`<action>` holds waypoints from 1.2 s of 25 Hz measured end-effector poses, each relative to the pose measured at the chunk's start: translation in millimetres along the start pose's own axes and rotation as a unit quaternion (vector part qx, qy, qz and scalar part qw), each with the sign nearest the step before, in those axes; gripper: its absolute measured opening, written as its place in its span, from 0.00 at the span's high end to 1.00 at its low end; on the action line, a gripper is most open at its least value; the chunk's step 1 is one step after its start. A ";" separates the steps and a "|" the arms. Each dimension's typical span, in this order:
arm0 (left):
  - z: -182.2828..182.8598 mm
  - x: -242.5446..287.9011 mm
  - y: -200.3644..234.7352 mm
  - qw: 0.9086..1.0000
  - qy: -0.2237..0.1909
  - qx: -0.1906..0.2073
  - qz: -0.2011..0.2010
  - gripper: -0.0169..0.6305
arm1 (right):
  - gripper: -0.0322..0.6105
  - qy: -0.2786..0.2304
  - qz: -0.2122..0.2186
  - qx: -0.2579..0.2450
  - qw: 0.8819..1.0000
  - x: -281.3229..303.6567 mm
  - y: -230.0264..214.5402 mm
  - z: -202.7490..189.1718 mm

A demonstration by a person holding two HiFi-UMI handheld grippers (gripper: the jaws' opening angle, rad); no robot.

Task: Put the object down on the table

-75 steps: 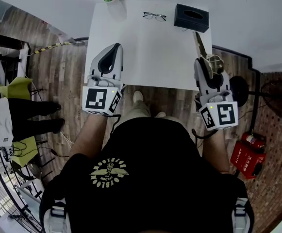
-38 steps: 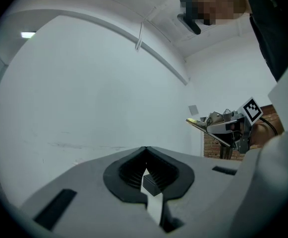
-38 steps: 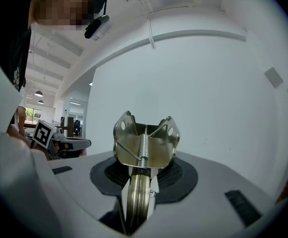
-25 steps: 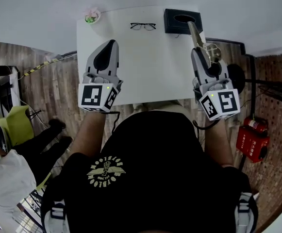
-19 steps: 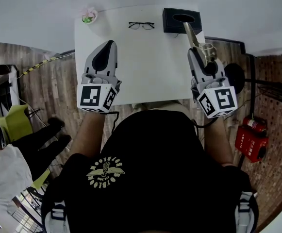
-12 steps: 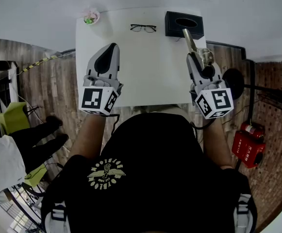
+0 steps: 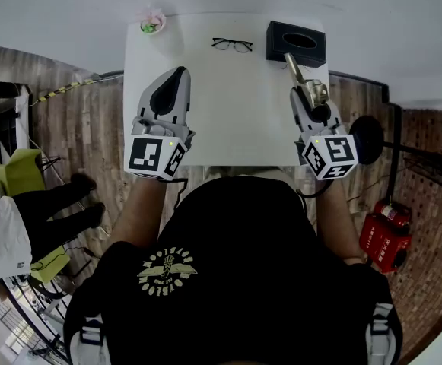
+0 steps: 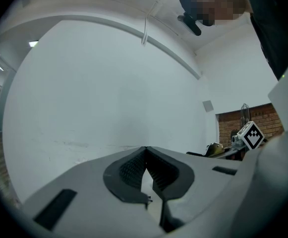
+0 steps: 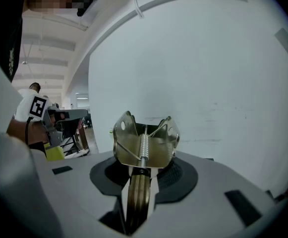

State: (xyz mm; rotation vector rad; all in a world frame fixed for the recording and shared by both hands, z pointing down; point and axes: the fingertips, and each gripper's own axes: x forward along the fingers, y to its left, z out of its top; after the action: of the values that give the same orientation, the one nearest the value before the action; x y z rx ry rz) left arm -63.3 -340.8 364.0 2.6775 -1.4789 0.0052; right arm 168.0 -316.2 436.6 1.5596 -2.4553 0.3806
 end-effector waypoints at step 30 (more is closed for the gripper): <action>9.8 -26.5 4.4 1.000 0.002 0.021 0.002 0.96 | 0.77 0.125 0.013 0.044 0.991 36.6 -3.8 -130.6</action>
State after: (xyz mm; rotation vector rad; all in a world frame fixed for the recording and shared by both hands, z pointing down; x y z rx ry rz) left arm -81.5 -321.5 353.4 2.7056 -1.5013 0.0414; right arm 160.8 -306.6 571.7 1.4160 -2.2948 0.6554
